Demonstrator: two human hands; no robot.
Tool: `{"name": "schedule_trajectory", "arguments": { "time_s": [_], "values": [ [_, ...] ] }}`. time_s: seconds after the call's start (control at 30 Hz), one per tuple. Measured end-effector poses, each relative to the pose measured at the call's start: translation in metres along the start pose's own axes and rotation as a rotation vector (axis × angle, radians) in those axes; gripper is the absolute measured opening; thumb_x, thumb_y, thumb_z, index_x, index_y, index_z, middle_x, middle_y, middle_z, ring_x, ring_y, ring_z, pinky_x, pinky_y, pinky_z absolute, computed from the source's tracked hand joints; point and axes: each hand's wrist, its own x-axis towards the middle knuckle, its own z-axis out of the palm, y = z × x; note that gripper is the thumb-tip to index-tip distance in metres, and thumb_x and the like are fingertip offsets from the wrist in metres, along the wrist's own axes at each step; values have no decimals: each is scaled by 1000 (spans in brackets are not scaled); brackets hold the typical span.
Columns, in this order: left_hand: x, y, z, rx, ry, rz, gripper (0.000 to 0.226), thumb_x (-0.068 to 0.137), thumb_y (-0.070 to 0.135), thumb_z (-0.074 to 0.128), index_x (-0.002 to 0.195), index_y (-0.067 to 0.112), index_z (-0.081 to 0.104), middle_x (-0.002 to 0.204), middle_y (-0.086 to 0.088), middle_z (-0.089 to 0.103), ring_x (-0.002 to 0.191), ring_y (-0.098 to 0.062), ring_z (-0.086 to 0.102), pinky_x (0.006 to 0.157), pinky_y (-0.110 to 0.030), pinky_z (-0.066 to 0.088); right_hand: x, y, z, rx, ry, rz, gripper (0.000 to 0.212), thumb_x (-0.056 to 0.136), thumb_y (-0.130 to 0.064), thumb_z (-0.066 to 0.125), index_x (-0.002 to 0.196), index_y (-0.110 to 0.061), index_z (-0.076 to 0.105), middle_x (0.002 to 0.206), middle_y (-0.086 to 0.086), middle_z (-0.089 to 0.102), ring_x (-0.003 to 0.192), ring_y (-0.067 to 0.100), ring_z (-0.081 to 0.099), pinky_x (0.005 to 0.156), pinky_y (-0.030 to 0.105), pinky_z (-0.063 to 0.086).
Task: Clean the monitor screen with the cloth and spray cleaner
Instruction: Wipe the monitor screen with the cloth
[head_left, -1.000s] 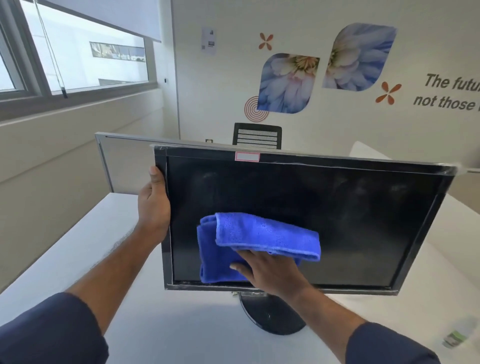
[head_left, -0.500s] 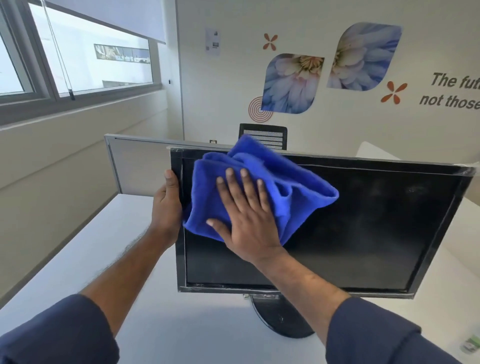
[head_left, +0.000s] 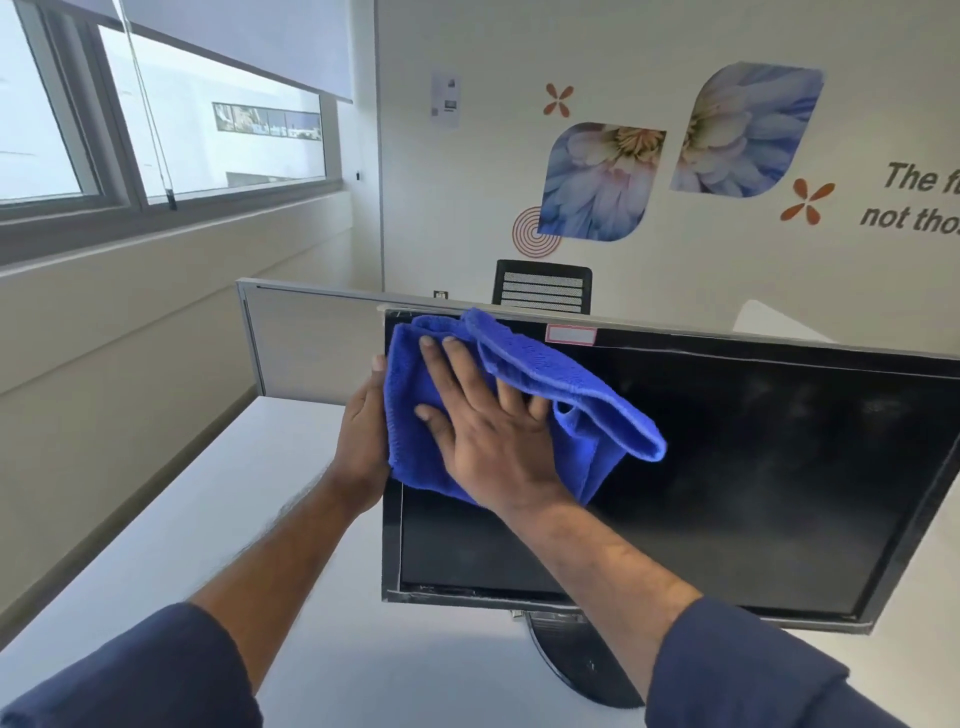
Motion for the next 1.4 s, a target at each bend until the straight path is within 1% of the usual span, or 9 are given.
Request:
{"name": "schedule_trajectory", "arguments": {
  "time_s": [0.2, 0.37, 0.6, 0.77, 0.9, 1.0, 1.2, 1.3, 1.4],
  "values": [
    [-2, 0, -4, -11, 5, 34, 40, 107, 36, 36, 98, 51, 72, 101, 20, 75, 94, 5, 68, 73, -8, 50, -9, -19, 3, 10, -50, -23, 59, 101, -55, 34, 152, -28, 36, 155, -11, 40, 137, 22, 31, 113, 47, 14],
    [1, -4, -5, -61, -24, -50, 51, 96, 60, 39, 89, 29, 78, 93, 0, 78, 90, -13, 72, 72, -22, 55, -35, -19, 2, -5, -89, -108, 59, 101, -54, 35, 152, -24, 37, 156, -8, 39, 139, 21, 33, 121, 43, -1],
    [-4, 1, -4, -155, -32, -126, 57, 93, 62, 41, 109, 19, 75, 114, -11, 74, 108, -24, 70, 86, -33, 56, -54, 1, -3, 200, -258, -254, 57, 102, -51, 39, 154, -28, 33, 152, -6, 46, 129, 18, 53, 112, 38, 38],
    [-8, 6, 0, -166, -22, -137, 49, 102, 51, 36, 95, 32, 80, 106, 2, 77, 102, -10, 71, 77, -20, 55, -7, 2, -9, 104, -139, -105, 63, 104, -48, 33, 157, -15, 24, 163, 1, 24, 150, 18, 23, 121, 42, 16],
    [-8, 11, -1, -171, -35, -146, 49, 103, 49, 34, 95, 35, 80, 106, 4, 77, 102, -9, 71, 76, -17, 55, -1, -12, -8, 100, -184, -96, 66, 104, -50, 28, 158, -15, 16, 166, 0, 12, 153, 21, 8, 122, 49, 9],
    [-11, 12, -3, -203, -27, -164, 49, 100, 52, 38, 95, 27, 81, 107, -4, 77, 102, -15, 71, 78, -23, 56, -26, -18, -4, 8, -181, -182, 63, 105, -46, 26, 158, -12, 18, 166, 1, 15, 152, 20, 13, 123, 45, -2],
    [-13, 16, -2, -203, -11, -169, 53, 103, 50, 36, 95, 23, 81, 106, -7, 77, 99, -19, 73, 71, -23, 58, -70, -5, -6, -191, -216, -516, 66, 101, -43, 40, 155, -7, 26, 163, 8, 24, 149, 19, 25, 124, 42, 6],
    [-12, 15, -2, -170, -33, -165, 54, 102, 53, 35, 96, 25, 81, 106, -7, 77, 99, -19, 73, 72, -22, 58, -52, 4, -13, -70, -150, -510, 61, 101, -34, 45, 155, -11, 29, 163, 5, 25, 147, 18, 31, 122, 37, 8],
    [-11, 13, -4, -168, -28, -178, 55, 99, 57, 37, 94, 23, 81, 107, -7, 77, 100, -19, 73, 74, -24, 58, -28, 14, -14, 241, -28, -431, 48, 98, -36, 58, 140, -14, 56, 151, 2, 47, 133, 18, 50, 120, 31, 21]
  ]
}}
